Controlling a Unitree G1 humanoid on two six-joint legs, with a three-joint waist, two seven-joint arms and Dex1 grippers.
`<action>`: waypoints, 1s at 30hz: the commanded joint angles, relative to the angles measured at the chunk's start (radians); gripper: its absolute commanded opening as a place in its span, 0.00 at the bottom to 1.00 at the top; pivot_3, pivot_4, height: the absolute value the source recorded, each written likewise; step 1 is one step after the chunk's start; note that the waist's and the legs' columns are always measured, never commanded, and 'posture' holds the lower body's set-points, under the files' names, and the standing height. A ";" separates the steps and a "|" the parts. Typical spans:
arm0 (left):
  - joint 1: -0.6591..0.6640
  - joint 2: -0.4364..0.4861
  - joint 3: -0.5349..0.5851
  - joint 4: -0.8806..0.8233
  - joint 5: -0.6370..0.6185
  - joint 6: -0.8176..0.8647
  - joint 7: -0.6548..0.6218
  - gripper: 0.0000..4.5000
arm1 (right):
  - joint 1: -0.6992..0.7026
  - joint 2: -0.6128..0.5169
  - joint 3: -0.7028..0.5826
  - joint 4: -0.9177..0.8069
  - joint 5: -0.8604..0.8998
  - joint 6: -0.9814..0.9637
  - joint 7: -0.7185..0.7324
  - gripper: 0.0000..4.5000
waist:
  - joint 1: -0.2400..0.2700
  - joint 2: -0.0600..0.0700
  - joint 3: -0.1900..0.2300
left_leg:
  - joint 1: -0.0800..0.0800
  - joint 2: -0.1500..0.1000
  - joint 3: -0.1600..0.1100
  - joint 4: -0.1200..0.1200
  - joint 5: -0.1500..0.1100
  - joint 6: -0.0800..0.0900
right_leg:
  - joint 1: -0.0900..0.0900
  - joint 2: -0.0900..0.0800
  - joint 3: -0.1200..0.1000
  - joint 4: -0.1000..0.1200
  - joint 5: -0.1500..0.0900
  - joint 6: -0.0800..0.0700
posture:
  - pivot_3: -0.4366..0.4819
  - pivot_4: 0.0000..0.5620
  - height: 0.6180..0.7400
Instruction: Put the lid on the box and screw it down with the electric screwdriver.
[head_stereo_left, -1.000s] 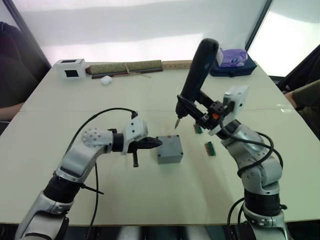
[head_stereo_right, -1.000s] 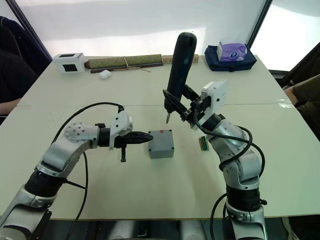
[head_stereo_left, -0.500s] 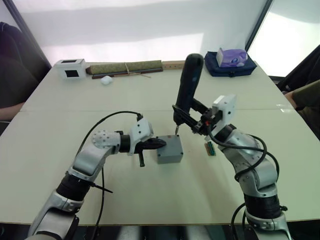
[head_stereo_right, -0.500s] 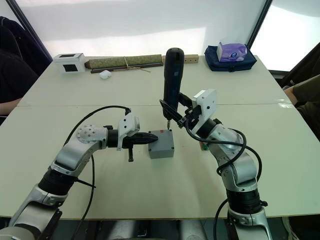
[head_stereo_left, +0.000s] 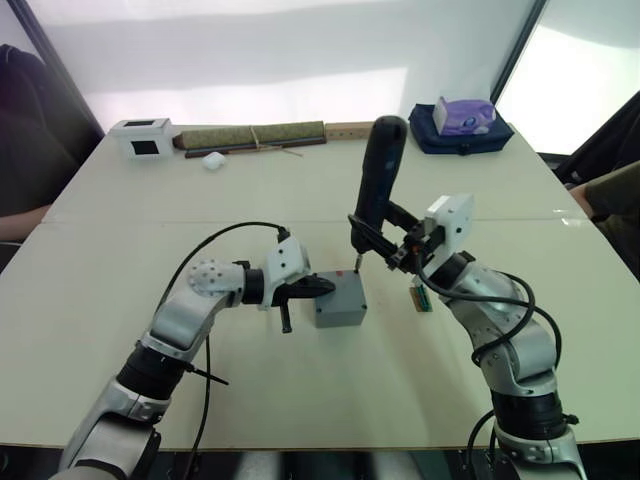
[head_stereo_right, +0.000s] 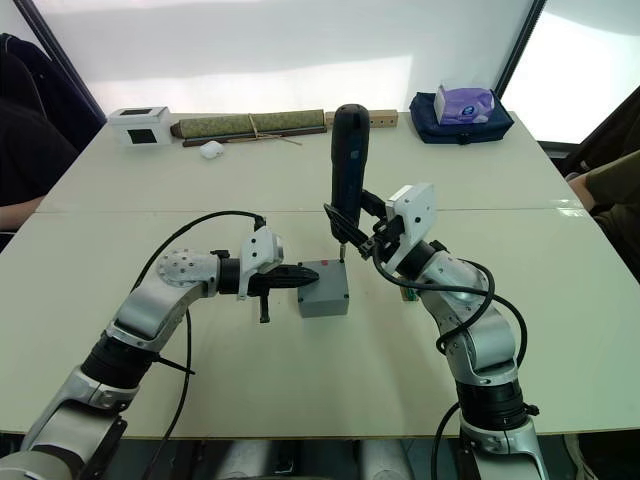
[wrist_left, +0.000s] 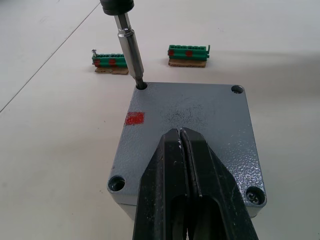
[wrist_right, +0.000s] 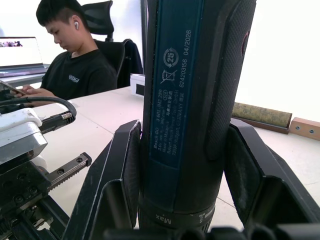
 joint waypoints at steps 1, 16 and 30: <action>-0.001 0.000 -0.012 0.006 0.015 -0.006 -0.004 0.00 | 0.005 -0.012 -0.010 -0.021 -0.002 -0.040 0.009 0.40 | 0.000 0.000 0.000 | 0.001 0.000 0.000 0.000 0.000 0.000 | 0.000 0.000 0.000 0.000 0.000 0.000 | 0.48 0.27 1.00; 0.009 0.004 -0.036 0.013 0.046 -0.019 -0.001 0.00 | 0.058 -0.036 0.048 0.034 -0.061 0.034 -0.032 0.40 | 0.000 -0.001 -0.002 | 0.015 0.000 0.000 -0.002 0.000 0.000 | 0.015 -0.002 0.001 -0.003 0.000 -0.001 | 0.48 0.27 1.00; 0.019 0.008 -0.039 0.018 0.061 -0.029 -0.005 0.00 | 0.070 -0.063 0.070 0.072 -0.071 0.130 -0.077 0.40 | 0.000 -0.005 -0.013 | 0.016 0.000 -0.002 -0.003 -0.001 0.000 | 0.017 -0.008 -0.001 -0.004 -0.002 -0.005 | 0.48 0.27 1.00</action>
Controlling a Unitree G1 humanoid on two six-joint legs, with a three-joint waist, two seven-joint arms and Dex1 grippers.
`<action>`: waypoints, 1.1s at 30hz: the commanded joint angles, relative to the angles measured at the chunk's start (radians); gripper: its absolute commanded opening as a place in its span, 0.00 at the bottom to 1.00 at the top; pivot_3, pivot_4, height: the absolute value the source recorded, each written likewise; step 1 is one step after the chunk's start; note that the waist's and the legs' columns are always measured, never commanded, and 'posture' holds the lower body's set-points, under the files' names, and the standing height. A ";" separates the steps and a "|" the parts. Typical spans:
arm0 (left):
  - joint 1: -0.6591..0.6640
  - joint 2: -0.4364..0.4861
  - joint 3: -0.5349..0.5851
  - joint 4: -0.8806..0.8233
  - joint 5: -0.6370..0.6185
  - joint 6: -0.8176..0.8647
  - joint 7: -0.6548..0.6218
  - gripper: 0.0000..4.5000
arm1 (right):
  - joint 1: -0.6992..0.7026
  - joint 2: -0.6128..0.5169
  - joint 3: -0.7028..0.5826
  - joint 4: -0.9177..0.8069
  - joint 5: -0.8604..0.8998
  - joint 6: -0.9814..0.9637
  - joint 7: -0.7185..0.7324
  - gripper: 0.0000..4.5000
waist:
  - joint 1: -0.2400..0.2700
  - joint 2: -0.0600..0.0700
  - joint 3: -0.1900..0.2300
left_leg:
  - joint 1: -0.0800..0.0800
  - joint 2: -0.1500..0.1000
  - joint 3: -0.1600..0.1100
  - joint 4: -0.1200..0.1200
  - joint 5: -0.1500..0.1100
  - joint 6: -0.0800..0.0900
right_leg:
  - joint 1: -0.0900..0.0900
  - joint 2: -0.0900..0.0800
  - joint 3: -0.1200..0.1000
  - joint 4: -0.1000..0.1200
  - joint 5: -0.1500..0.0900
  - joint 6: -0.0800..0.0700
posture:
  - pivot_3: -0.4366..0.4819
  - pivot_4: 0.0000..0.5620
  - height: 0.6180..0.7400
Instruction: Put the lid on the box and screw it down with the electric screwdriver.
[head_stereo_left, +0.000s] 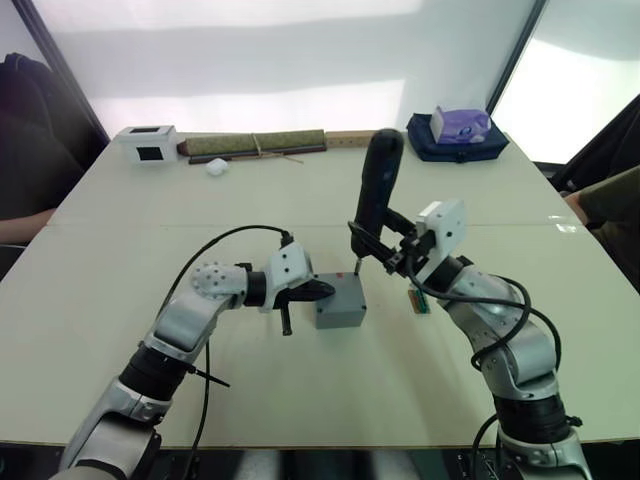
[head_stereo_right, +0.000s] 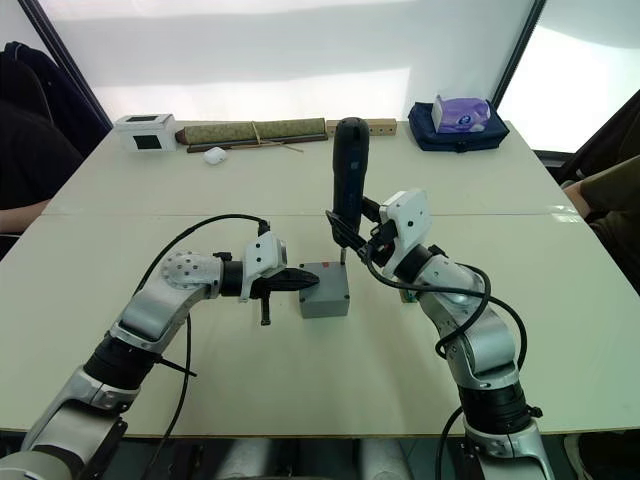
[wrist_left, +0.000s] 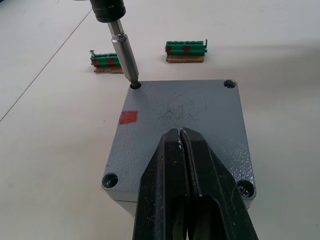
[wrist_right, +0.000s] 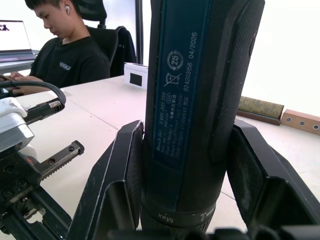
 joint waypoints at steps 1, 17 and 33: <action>0.016 0.008 -0.016 0.005 0.018 -0.003 -0.006 0.00 | 0.045 -0.024 0.026 0.076 -0.033 0.088 -0.012 0.40 | 0.000 0.000 -0.002 | 0.000 0.000 0.000 0.000 0.000 0.000 | 0.000 -0.001 0.000 0.000 0.000 -0.001 | 0.48 0.27 1.00; 0.022 0.013 -0.032 0.037 0.040 -0.025 -0.008 0.00 | 0.055 -0.030 0.052 0.090 -0.044 0.126 -0.034 0.40 | -0.002 -0.002 -0.022 | 0.008 -0.002 0.002 -0.018 0.000 0.000 | 0.006 -0.009 -0.004 -0.016 -0.001 -0.003 | 0.48 0.27 1.00; 0.026 0.016 -0.033 0.029 0.042 -0.020 -0.017 0.00 | 0.060 -0.037 0.054 0.092 -0.049 0.095 -0.037 0.40 | 0.000 -0.004 -0.025 | 0.012 -0.003 0.004 -0.030 0.000 0.000 | 0.006 -0.012 -0.004 -0.023 -0.002 -0.003 | 0.48 0.27 1.00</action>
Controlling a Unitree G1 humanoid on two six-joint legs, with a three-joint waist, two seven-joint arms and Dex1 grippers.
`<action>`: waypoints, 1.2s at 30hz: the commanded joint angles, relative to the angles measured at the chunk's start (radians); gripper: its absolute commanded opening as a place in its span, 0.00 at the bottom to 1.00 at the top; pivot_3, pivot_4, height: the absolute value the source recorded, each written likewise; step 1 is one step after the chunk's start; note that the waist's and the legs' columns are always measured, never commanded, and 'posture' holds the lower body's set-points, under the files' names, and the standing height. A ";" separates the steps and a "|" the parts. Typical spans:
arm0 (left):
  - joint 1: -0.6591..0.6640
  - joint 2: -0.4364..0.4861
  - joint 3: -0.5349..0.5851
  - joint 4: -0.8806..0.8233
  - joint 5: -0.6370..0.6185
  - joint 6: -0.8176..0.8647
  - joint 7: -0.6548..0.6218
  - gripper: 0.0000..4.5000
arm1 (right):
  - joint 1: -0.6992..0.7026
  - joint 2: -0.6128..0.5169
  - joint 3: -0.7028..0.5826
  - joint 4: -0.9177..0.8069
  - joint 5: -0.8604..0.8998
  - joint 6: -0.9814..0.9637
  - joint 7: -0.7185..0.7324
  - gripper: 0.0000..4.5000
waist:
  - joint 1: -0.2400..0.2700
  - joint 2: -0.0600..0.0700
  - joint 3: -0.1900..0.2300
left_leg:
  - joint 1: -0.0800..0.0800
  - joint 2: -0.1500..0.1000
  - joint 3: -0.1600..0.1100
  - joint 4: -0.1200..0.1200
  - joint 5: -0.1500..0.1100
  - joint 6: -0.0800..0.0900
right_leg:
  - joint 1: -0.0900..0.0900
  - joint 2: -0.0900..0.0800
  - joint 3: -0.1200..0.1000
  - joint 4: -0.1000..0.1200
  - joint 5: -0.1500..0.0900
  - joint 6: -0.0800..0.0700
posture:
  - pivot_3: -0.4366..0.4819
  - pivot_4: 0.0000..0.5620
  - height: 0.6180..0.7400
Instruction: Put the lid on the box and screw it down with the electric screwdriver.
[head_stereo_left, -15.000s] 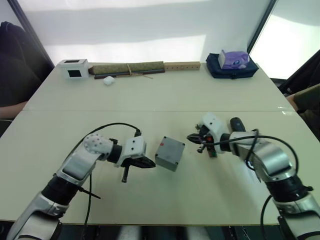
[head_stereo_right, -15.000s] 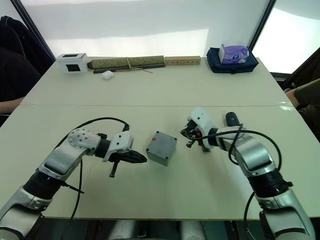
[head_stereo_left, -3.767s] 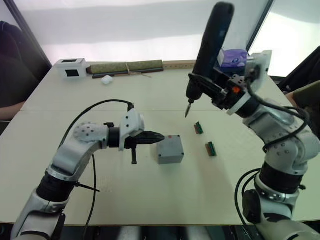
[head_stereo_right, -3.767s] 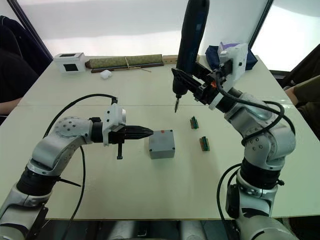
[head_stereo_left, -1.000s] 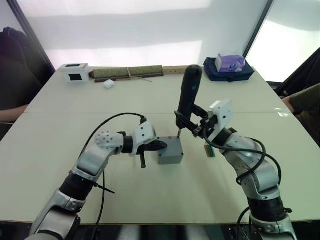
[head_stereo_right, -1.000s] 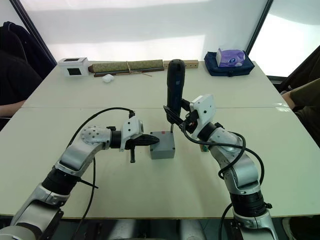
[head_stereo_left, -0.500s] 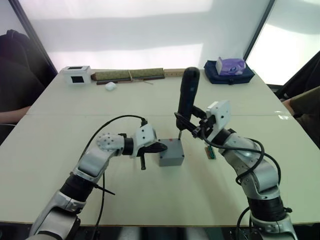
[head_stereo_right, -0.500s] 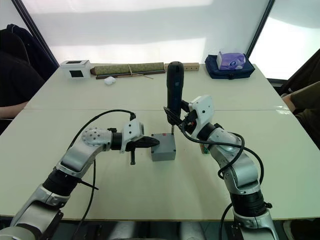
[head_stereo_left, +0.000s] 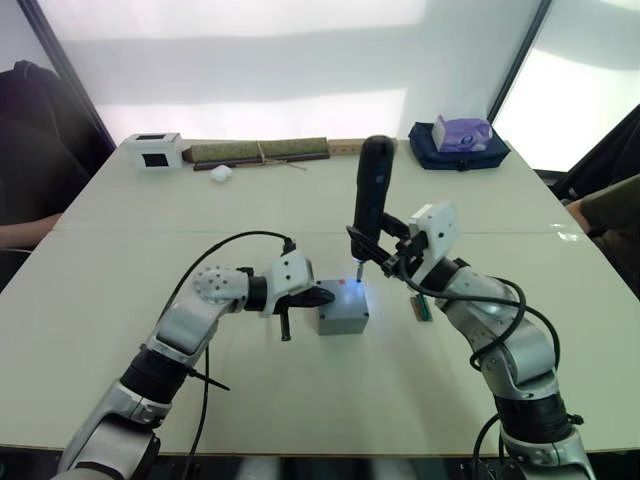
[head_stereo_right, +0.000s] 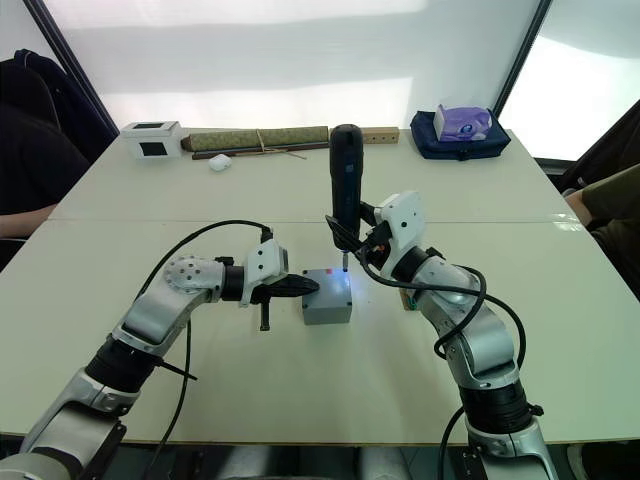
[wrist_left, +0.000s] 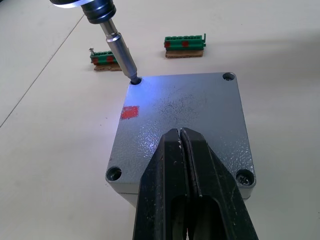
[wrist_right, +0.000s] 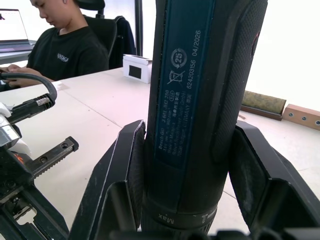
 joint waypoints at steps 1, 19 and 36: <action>0.016 0.012 -0.013 0.009 0.020 0.017 -0.001 0.00 | 0.061 -0.024 0.024 0.090 -0.049 0.047 -0.003 0.40 | 0.000 0.000 0.000 | 0.000 0.000 0.000 0.000 0.000 0.000 | 0.000 0.000 0.000 -0.001 0.000 0.000 | 0.48 0.27 1.00; -0.006 0.007 0.027 -0.080 -0.049 0.067 -0.011 0.00 | -0.218 -0.025 -0.297 -0.118 0.376 0.250 -0.121 0.40 | -0.001 0.013 0.011 | -0.024 0.000 0.000 -0.001 0.001 0.000 | -0.018 -0.001 -0.003 -0.005 0.001 0.001 | 0.48 0.27 1.00; -0.084 0.107 0.198 -0.324 -0.314 0.184 -0.093 0.00 | -0.494 -0.527 -0.382 0.281 0.619 1.136 -0.266 0.40 | -0.002 0.018 0.030 | -0.035 0.000 0.000 0.002 0.005 0.002 | -0.028 0.001 -0.009 0.003 0.002 0.004 | 0.48 0.27 1.00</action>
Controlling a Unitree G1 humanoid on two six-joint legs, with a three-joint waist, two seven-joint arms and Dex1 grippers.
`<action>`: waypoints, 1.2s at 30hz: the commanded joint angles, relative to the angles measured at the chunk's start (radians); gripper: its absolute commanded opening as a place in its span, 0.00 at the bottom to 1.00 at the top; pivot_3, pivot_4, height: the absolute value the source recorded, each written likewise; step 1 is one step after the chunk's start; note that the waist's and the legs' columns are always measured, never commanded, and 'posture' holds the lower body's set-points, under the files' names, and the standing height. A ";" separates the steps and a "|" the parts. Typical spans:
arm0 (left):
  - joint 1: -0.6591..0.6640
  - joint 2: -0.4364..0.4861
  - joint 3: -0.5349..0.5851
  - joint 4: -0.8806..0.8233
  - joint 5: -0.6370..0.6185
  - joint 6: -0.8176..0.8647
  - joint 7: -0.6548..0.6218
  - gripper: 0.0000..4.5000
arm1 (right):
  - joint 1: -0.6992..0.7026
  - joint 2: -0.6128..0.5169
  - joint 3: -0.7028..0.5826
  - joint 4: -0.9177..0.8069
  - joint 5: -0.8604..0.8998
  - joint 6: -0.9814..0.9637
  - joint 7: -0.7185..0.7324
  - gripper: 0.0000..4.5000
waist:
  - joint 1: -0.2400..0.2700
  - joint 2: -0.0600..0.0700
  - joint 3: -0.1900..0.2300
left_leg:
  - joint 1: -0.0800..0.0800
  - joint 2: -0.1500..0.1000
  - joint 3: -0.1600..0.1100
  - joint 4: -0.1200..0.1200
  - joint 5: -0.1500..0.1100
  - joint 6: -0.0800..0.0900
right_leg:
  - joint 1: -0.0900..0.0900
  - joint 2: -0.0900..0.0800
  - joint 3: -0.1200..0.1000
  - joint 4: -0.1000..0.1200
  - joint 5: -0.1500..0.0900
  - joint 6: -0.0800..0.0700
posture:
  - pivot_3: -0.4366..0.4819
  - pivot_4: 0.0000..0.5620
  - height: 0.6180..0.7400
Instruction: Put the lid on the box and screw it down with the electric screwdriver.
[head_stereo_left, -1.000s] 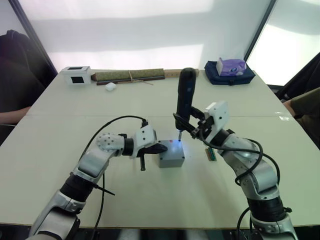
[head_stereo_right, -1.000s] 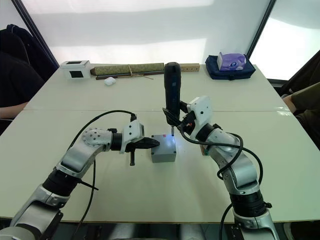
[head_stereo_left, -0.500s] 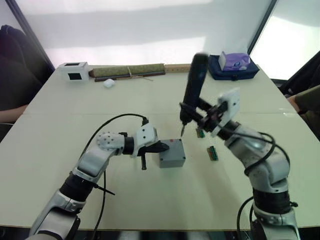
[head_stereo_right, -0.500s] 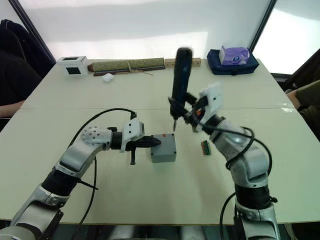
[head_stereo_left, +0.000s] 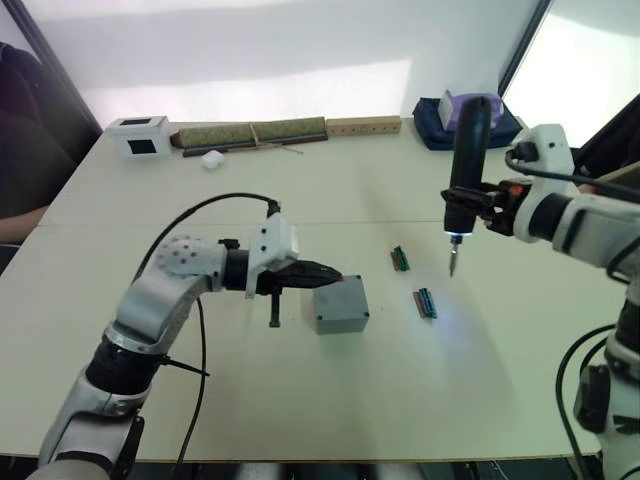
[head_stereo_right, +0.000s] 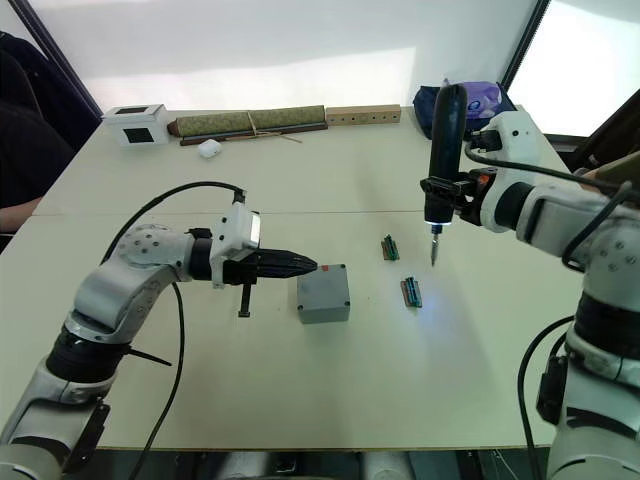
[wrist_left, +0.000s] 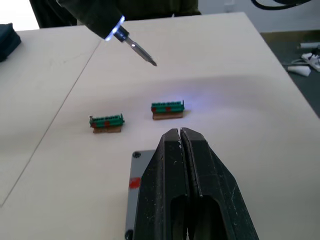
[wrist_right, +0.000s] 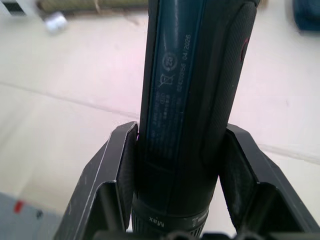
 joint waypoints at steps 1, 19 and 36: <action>-0.017 0.020 0.048 -0.060 -0.057 0.012 -0.007 0.00 | -0.032 -0.161 0.095 0.115 0.041 0.114 0.063 0.40 | 0.004 0.000 0.001 | 0.000 0.000 0.000 0.000 0.000 0.000 | 0.000 0.000 0.000 0.000 0.000 0.000 | 0.48 0.27 1.00; -0.008 0.037 0.065 -0.106 -0.100 0.037 0.059 0.00 | 0.002 -0.225 0.394 0.385 -0.279 0.077 0.188 0.40 | 0.004 -0.003 0.008 | 0.000 0.000 0.000 0.011 0.000 0.001 | 0.004 0.006 -0.002 0.004 0.001 0.003 | 0.48 0.27 1.00; 0.029 0.077 0.070 -0.123 -0.093 0.047 0.079 0.00 | -0.016 -0.246 0.440 0.265 -0.443 -0.006 0.317 0.99 | 0.004 -0.003 0.009 | 0.001 0.001 -0.001 0.015 0.000 0.001 | 0.006 0.008 -0.001 0.004 0.003 0.006 | 0.48 0.27 1.00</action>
